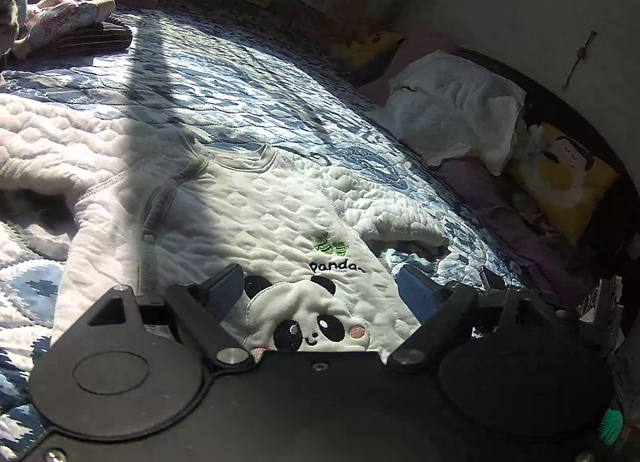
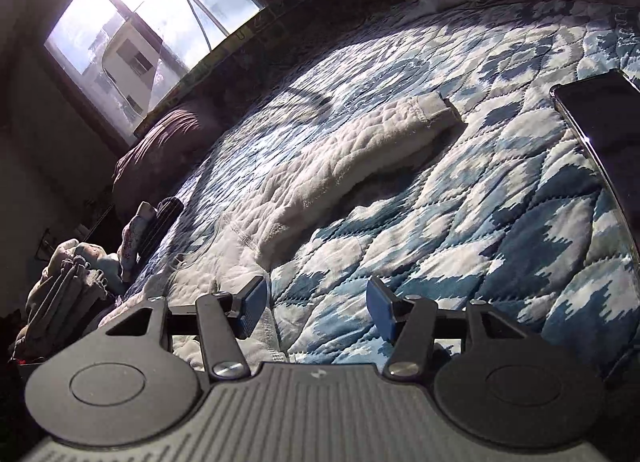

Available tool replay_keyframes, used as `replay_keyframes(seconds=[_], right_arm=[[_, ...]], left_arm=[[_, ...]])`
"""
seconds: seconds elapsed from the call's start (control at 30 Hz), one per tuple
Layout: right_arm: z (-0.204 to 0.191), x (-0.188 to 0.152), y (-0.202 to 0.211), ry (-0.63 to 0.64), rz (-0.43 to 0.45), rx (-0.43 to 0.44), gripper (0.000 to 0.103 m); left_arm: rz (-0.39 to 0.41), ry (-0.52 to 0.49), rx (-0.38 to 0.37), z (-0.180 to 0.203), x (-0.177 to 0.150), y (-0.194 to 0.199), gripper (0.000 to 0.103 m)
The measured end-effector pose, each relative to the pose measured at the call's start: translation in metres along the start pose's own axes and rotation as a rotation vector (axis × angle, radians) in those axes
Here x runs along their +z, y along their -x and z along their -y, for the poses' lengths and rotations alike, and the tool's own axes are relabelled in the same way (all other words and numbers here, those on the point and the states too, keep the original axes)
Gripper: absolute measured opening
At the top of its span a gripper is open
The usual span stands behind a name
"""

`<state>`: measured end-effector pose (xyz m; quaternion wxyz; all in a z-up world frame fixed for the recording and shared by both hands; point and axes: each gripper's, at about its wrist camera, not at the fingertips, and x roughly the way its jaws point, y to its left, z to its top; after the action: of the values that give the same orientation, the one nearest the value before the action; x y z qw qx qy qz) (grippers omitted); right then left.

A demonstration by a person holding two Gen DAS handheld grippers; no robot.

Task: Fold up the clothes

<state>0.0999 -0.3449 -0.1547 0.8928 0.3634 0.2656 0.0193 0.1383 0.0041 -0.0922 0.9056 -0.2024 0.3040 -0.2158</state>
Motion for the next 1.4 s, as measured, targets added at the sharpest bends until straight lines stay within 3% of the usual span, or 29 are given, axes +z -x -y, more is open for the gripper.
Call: replay_keyframes(seconds=[0.13, 0.3, 0.43, 0.47, 0.53, 0.63, 0.67, 0.77, 0.83, 1.03, 1.17, 1.4], right_arm=[[0.029, 0.028, -0.020, -0.189, 0.068, -0.024, 0.059], [0.052, 0.054, -0.052, -0.370, 0.152, -0.023, 0.059], [0.059, 0.065, -0.077, -0.477, 0.194, -0.011, 0.058], [0.060, 0.066, -0.082, -0.501, 0.201, -0.010, 0.057], [0.060, 0.069, -0.093, -0.520, 0.197, -0.010, 0.047], [0.056, 0.072, -0.106, -0.498, 0.200, -0.022, 0.032], [0.053, 0.074, -0.108, -0.477, 0.202, -0.025, 0.024], [0.039, 0.080, -0.103, -0.414, 0.242, 0.014, 0.012], [0.021, 0.084, -0.097, -0.357, 0.280, 0.034, 0.011], [-0.060, 0.089, -0.064, -0.011, 0.341, 0.108, 0.010], [-0.115, 0.069, -0.054, 0.302, 0.299, 0.146, 0.010], [-0.205, -0.012, -0.105, 0.852, 0.138, 0.082, 0.010]], left_arm=[[0.045, 0.059, 0.041, -0.020, 0.013, 0.001, 0.086], [-0.014, 0.164, 0.071, -0.053, 0.028, -0.009, 0.087], [0.048, 0.133, 0.194, -0.057, 0.042, -0.009, 0.102], [0.060, 0.120, 0.191, -0.059, 0.046, -0.008, 0.102], [0.069, 0.107, 0.155, -0.062, 0.049, -0.007, 0.102], [0.068, 0.068, 0.176, -0.063, 0.050, -0.007, 0.102], [0.072, 0.051, 0.182, -0.063, 0.050, -0.006, 0.102], [0.081, 0.024, 0.165, -0.064, 0.050, -0.003, 0.102], [0.106, -0.007, 0.208, -0.062, 0.049, 0.002, 0.102], [0.126, 0.093, 0.168, -0.082, 0.053, 0.013, 0.102], [0.149, 0.160, 0.129, -0.091, 0.054, 0.024, 0.102], [0.183, 0.292, 0.059, -0.107, 0.053, 0.038, 0.102]])
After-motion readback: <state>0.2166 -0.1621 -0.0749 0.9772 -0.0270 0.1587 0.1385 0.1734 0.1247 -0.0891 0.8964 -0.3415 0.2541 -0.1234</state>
